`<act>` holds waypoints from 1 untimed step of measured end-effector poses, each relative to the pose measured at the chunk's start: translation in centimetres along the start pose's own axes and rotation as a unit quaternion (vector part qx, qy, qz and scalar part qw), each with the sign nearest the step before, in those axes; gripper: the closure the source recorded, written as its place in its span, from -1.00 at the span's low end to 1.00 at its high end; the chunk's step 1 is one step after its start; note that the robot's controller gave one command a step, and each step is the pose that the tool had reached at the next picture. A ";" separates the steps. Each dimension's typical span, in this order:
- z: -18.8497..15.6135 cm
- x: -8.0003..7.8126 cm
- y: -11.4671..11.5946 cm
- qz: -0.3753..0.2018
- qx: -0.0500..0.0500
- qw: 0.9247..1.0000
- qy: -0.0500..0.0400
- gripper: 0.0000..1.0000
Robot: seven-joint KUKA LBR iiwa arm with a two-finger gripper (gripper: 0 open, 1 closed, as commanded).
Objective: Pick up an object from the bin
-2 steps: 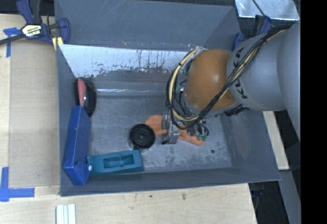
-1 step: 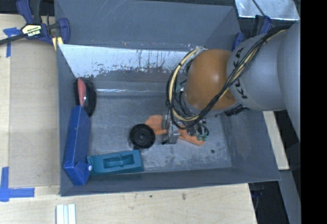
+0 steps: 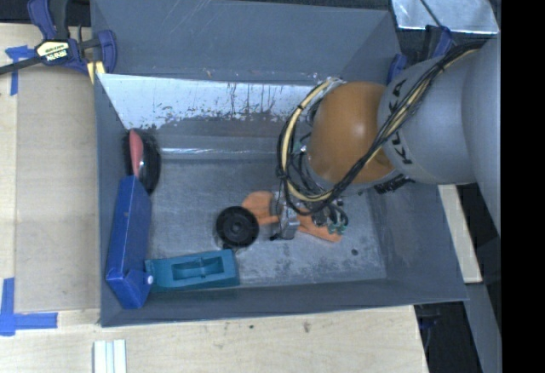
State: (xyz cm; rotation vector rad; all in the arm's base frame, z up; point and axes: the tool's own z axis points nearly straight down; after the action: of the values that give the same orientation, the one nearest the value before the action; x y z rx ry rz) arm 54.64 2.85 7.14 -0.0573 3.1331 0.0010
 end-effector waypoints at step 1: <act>0.0 0.0 0.0 0.000 0.000 1.000 0.000 1.00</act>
Offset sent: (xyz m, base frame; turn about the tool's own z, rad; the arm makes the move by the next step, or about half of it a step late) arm 0.0000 0.0000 0.0000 0.0000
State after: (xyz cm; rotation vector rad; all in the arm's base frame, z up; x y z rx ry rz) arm 54.64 2.85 7.14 -0.0566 3.1332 0.0011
